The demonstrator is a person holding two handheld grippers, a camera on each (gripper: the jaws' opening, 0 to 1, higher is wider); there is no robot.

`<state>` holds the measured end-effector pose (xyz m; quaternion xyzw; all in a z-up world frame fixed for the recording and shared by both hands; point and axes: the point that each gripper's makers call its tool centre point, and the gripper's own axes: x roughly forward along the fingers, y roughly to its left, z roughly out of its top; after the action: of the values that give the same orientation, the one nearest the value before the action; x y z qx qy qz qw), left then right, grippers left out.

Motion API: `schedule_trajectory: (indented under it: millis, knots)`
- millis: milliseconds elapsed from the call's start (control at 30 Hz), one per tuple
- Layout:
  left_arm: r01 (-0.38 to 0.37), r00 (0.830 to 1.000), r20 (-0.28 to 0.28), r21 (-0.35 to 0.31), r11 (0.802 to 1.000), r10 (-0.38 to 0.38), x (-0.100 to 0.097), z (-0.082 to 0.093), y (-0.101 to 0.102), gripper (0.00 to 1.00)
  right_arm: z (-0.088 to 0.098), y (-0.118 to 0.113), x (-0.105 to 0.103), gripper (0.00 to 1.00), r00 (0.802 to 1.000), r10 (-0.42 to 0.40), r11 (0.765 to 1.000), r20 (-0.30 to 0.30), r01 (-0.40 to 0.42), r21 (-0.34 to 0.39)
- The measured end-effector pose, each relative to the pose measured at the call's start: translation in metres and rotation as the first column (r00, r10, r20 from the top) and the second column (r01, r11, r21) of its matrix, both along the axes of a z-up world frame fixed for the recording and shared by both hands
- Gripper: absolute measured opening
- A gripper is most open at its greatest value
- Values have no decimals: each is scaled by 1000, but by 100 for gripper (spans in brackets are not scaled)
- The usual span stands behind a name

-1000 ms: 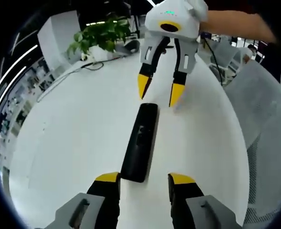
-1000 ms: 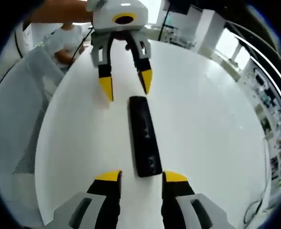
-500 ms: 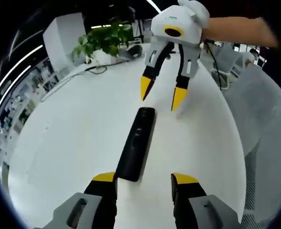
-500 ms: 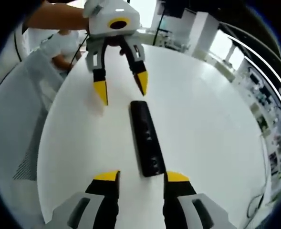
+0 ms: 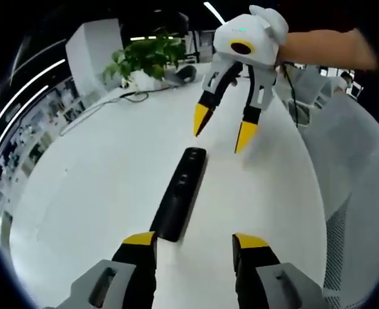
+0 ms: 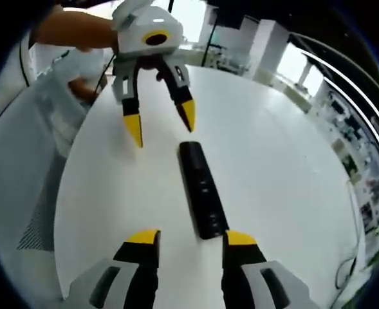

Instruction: Press the specified remote control buttons in sequence, fully releasing each button before pressing the next.

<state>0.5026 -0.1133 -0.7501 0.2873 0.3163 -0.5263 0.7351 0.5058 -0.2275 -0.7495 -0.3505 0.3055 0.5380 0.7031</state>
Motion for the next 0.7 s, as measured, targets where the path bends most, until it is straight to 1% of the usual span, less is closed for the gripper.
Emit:
schedule_trajectory:
  millis: [167,433,700]
  knots:
    - [-11,1000,5,-11,1000,11,-3,3,1,49,1,1,-4,35,1000,-8,1000,4,8,12]
    - [-31,1000,4,-36,999,31,-10,3,2,50,2,0,-10,36,999,-32,999,6,31,42]
    - [-55,998,12,-84,995,56,-16,7,-1,51,3,1,-17,37,998,-59,995,8,59,78]
